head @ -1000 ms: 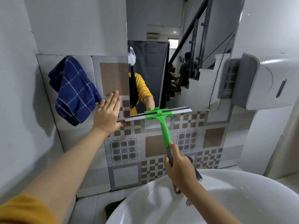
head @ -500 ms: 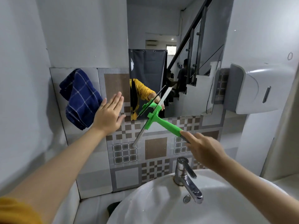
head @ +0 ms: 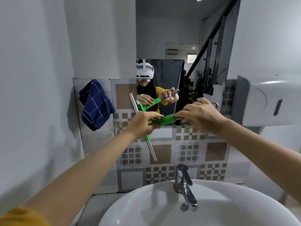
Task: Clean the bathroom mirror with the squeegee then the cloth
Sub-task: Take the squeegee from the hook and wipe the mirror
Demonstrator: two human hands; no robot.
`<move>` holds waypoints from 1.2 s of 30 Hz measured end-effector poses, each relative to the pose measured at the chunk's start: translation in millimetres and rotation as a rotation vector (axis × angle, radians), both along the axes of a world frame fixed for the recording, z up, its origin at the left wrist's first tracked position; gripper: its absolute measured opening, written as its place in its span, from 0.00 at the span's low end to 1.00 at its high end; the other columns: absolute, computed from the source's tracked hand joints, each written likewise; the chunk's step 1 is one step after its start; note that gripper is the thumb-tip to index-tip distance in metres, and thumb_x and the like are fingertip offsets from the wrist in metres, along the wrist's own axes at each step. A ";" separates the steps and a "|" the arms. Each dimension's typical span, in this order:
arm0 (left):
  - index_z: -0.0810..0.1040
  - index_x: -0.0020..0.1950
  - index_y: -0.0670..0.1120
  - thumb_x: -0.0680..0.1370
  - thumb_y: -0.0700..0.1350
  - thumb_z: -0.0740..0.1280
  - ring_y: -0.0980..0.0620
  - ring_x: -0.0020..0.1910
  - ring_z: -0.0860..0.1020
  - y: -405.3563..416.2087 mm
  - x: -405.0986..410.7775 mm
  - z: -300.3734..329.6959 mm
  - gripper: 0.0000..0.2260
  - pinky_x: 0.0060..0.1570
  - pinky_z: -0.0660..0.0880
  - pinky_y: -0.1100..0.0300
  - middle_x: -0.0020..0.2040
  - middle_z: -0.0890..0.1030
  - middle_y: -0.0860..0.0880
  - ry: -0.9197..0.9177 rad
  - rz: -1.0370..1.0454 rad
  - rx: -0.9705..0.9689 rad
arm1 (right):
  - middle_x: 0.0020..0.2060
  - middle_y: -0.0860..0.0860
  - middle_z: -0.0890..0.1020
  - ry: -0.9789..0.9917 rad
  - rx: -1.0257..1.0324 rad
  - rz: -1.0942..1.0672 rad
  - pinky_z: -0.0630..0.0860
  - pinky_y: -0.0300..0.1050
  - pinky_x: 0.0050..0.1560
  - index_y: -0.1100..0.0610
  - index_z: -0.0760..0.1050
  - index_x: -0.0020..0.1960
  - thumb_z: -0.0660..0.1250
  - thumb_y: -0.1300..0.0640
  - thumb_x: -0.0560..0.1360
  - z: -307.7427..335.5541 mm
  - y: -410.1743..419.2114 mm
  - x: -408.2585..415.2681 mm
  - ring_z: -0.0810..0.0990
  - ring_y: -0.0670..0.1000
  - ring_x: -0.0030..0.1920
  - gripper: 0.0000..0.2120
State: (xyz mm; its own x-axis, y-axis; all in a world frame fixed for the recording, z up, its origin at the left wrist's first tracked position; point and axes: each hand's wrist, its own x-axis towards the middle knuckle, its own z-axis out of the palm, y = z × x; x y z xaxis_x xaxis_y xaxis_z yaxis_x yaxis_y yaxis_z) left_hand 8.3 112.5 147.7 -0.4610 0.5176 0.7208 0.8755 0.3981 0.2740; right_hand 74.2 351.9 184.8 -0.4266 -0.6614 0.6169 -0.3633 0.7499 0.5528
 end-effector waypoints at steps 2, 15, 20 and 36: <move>0.78 0.58 0.42 0.70 0.38 0.72 0.52 0.49 0.80 2.2 8.4 2.2 0.17 0.52 0.77 0.61 0.52 0.82 0.46 -0.021 0.002 0.088 | 0.45 0.52 0.83 0.051 -0.092 0.030 0.67 0.67 0.58 0.52 0.80 0.52 0.75 0.61 0.68 5.4 1.6 -3.3 0.81 0.60 0.47 0.14; 0.77 0.56 0.42 0.70 0.37 0.72 0.57 0.46 0.80 2.5 42.3 -20.2 0.15 0.48 0.75 0.69 0.48 0.82 0.48 -0.060 0.140 0.330 | 0.72 0.60 0.59 -0.281 -1.213 0.332 0.66 0.34 0.63 0.54 0.72 0.66 0.74 0.58 0.70 3.1 -53.3 -25.4 0.70 0.52 0.62 0.25; 0.77 0.56 0.43 0.71 0.38 0.72 0.56 0.46 0.80 -14.3 51.3 -44.7 0.15 0.48 0.76 0.67 0.46 0.81 0.50 -0.119 0.224 0.345 | 0.62 0.50 0.75 -0.446 -1.278 0.449 0.78 0.47 0.56 0.54 0.69 0.68 0.75 0.57 0.69 -4.9 -84.8 -40.5 0.78 0.53 0.57 0.30; 0.70 0.66 0.49 0.73 0.38 0.68 0.53 0.51 0.78 -74.5 32.7 -128.2 0.22 0.48 0.79 0.60 0.52 0.79 0.49 -0.315 0.457 0.472 | 0.66 0.53 0.74 -0.722 -1.141 0.588 0.77 0.52 0.58 0.51 0.66 0.70 0.75 0.64 0.68 -74.4 -187.1 -83.4 0.76 0.53 0.62 0.34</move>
